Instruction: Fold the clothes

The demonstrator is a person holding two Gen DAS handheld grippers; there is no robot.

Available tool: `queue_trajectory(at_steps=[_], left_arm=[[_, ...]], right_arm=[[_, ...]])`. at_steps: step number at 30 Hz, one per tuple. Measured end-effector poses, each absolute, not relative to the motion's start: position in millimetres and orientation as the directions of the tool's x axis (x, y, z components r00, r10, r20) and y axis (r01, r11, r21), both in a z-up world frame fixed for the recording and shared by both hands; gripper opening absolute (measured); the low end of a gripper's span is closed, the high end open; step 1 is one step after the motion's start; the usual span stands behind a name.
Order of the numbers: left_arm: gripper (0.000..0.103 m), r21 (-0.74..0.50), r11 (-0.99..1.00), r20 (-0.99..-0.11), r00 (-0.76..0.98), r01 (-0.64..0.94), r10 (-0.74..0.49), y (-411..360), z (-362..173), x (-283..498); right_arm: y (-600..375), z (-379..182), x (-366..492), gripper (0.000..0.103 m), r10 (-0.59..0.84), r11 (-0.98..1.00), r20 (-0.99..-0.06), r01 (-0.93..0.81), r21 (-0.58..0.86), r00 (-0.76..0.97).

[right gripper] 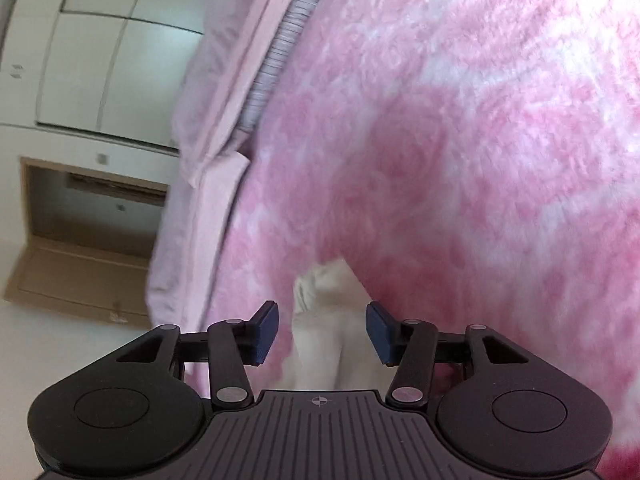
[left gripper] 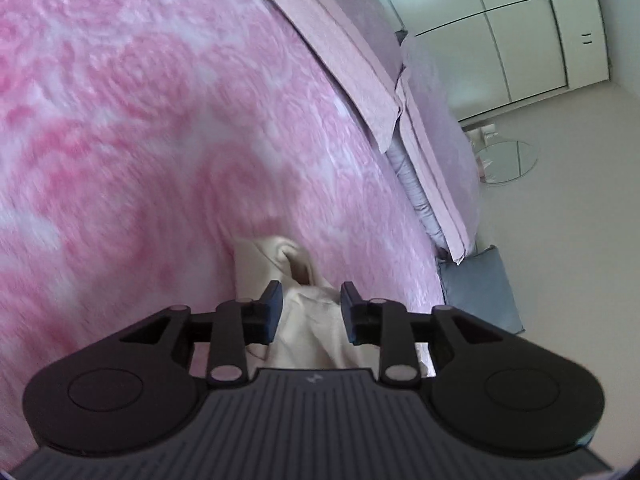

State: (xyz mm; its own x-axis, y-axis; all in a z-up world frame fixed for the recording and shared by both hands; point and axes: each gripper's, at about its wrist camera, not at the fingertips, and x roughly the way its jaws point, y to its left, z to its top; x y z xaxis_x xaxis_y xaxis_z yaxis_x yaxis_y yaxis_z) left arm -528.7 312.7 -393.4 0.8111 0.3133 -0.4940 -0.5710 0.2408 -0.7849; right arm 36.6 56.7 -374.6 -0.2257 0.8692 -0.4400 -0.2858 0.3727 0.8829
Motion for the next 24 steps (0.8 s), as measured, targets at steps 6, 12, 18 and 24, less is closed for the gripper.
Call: queue_trajectory(at_steps=[6, 12, 18, 24], left_arm=[[0.026, -0.667, 0.437, -0.516, 0.797, -0.604, 0.314, 304, -392, -525], [0.032, -0.515, 0.612, -0.528, 0.785, -0.6, 0.326, 300, -387, -492], [0.017, -0.634, 0.501, -0.493, 0.807, -0.589, 0.326, 326, -403, -477], [0.029, -0.713, 0.432, -0.46, 0.833, -0.553, 0.307, 328, -414, -486]], right_arm=[[35, -357, 13, 0.052, 0.845, 0.246, -0.508, -0.721, 0.648, -0.168], [48, -361, -25, 0.052, 0.823, 0.093, -0.547, -0.916, 0.39, -0.149], [95, -373, -24, 0.016, 0.814, 0.153, -0.562, -0.881, 0.447, -0.144], [88, -377, -9, 0.018, 0.827, 0.17, -0.529, -0.812, 0.559, -0.191]])
